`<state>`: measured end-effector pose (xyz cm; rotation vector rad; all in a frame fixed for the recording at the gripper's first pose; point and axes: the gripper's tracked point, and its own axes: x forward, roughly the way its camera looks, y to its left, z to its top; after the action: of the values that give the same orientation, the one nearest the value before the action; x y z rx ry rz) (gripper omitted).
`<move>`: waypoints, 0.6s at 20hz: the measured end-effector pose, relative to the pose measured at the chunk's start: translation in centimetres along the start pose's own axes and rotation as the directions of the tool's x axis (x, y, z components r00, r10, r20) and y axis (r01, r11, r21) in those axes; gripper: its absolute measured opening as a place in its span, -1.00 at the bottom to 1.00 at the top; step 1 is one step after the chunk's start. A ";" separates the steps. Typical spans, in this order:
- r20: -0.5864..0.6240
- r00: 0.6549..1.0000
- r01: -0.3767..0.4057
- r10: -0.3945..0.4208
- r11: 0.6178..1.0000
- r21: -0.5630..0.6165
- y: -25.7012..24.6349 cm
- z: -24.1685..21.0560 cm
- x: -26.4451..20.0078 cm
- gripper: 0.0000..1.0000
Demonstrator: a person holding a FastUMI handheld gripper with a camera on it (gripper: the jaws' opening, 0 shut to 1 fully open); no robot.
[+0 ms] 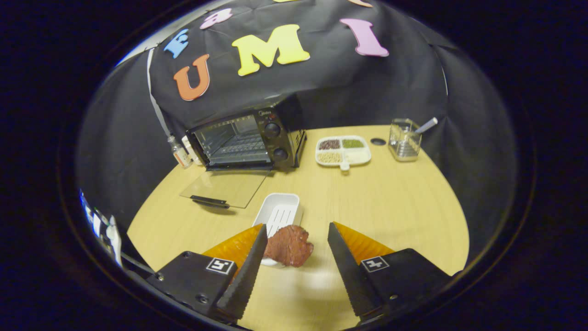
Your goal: Open the toaster oven, put the food inside, and close the toaster oven door.
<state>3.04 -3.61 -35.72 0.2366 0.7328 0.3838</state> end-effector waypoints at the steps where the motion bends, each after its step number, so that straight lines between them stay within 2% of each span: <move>1: -0.034 0.999 -0.033 0.034 0.999 0.039 -0.1 -0.8 0.4 0.59; 4: -0.100 0.981 -0.144 0.168 0.966 0.215 0.9 -2.1 0.8 0.40; 5: -0.107 0.976 -0.159 0.192 0.953 0.259 0.9 -2.2 0.8 0.22; 9: -0.109 0.968 -0.173 0.228 0.913 0.370 0.6 -2.1 1.1 -0.46; 12: -0.110 0.966 -0.174 0.233 0.904 0.390 0.7 -1.8 0.9 -0.60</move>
<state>2.21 -2.44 -37.25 0.6596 0.9376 0.4622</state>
